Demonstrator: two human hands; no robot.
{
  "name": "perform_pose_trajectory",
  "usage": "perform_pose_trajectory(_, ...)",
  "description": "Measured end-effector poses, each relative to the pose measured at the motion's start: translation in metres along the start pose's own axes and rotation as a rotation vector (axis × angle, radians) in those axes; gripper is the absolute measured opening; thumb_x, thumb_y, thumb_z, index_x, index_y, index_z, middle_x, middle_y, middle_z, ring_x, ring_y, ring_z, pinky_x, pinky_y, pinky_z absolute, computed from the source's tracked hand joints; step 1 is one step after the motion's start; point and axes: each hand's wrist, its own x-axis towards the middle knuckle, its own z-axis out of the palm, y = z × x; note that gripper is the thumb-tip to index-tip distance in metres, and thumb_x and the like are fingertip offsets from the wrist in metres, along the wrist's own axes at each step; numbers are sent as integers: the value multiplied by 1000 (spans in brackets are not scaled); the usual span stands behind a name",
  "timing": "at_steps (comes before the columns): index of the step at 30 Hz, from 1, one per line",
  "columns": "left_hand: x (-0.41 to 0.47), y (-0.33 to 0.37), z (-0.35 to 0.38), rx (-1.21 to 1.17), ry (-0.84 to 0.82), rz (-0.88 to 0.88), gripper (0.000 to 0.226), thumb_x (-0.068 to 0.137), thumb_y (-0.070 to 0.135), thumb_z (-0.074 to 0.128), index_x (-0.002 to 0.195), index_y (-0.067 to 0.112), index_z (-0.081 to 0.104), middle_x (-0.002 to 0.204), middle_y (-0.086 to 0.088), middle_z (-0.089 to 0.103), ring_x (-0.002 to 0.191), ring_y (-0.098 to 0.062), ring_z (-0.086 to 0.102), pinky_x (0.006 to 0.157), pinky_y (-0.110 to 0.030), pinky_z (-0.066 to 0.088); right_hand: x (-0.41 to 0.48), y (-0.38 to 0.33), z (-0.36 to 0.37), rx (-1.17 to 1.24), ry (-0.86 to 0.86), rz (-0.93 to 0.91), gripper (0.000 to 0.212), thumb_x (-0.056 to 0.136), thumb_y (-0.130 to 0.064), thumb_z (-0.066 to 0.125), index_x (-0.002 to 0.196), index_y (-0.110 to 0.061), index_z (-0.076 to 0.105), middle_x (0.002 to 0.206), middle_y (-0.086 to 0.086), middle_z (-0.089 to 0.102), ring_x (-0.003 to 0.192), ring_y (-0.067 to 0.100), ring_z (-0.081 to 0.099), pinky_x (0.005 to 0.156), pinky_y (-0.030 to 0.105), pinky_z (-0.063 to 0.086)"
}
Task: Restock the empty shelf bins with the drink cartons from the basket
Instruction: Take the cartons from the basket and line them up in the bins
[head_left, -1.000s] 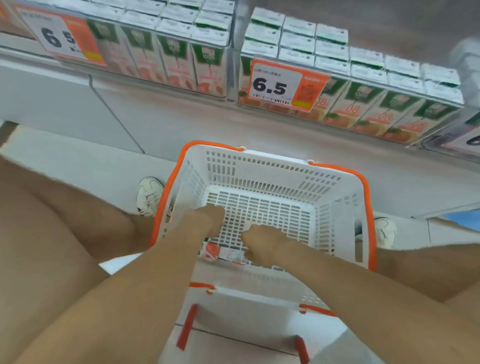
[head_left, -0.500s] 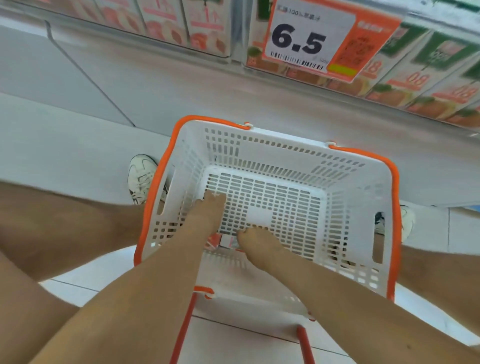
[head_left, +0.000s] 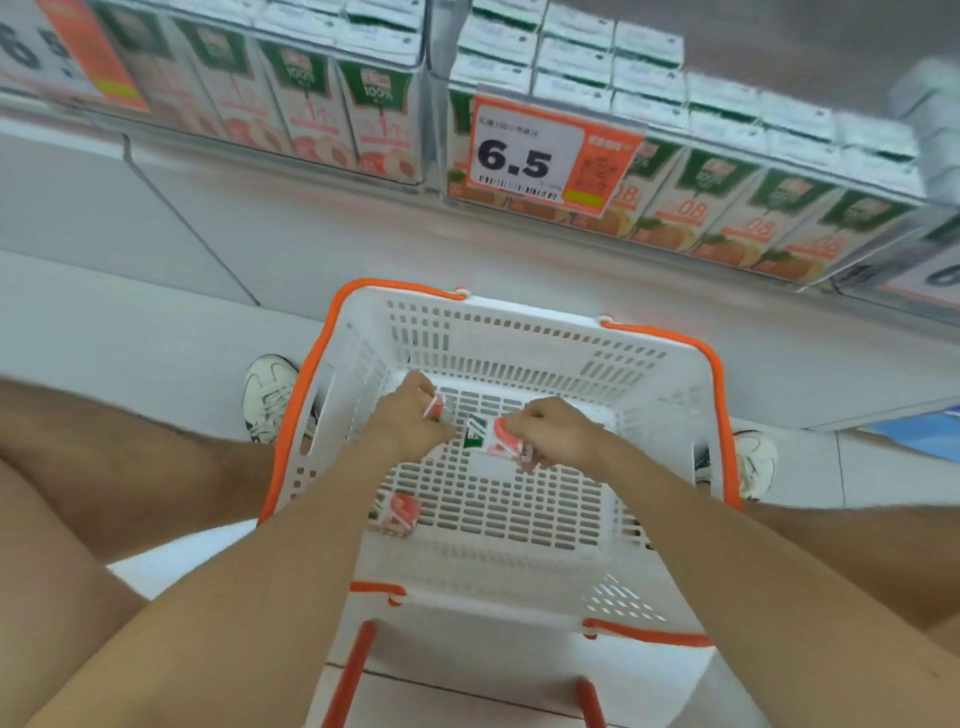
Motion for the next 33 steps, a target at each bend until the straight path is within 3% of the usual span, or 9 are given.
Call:
perform_pose_trajectory(4,-22,31,-25,-310,37,-73,32,88,37,77,80,10,62,78,-9,53,68,-22,51,66,-28,40,-32,-18,-22,317,210,-31,32,103,-28,52,96,1,64,76,22,69,60,25,68,58,33,44)
perform_pose_trajectory(6,-38,48,-41,-457,-3,-115,38,79,43,73,95,9,70,83,-14,60,74,-23,52,66,-32,43,-45,-30,-28,469,288,5,26,100,-24,48,104,-6,66,79,16,70,51,24,64,52,28,38)
perform_pose_trajectory(10,-71,86,-72,-706,-127,-53,29,96,24,66,117,5,70,96,-17,71,80,-27,66,67,-35,57,-76,-59,-41,821,309,14,27,97,-24,49,112,-9,66,95,14,68,49,24,56,48,26,35)
perform_pose_trajectory(16,-121,131,-118,-371,-185,197,26,103,31,60,112,10,70,85,-12,69,69,-22,64,52,-28,44,-137,-99,-57,841,414,-260,23,107,-23,43,117,-18,63,94,13,65,54,20,50,46,28,36)
perform_pose_trajectory(20,-157,156,-150,-306,-157,383,38,104,43,62,107,6,70,83,-9,66,65,-15,57,56,-23,46,-178,-124,-63,1011,435,-468,35,107,-11,33,115,-19,66,93,12,67,53,20,49,48,28,38)
perform_pose_trajectory(23,-176,168,-163,-276,-168,490,33,100,35,69,105,3,71,81,-10,67,67,-16,57,57,-23,46,-203,-141,-72,1138,358,-591,33,106,-9,38,117,-13,69,88,12,67,55,21,47,51,30,34)
perform_pose_trajectory(28,-195,184,-175,-256,-101,628,24,94,19,79,114,5,74,93,-11,73,71,-18,60,63,-26,49,-216,-157,-70,1002,206,-678,30,99,-8,63,129,-10,67,90,12,61,62,19,44,57,30,36)
perform_pose_trajectory(31,-201,189,-183,-255,-54,651,21,95,19,78,111,6,76,92,-11,74,72,-18,60,62,-26,50,-219,-167,-70,814,294,-712,53,78,5,81,124,-16,65,84,9,61,56,19,41,53,31,34)
perform_pose_trajectory(33,-204,191,-191,-251,-14,660,20,94,21,79,109,8,77,95,-15,76,72,-19,60,62,-27,49,-223,-176,-73,708,367,-676,48,80,0,83,119,-20,64,84,7,68,52,22,50,51,31,37)
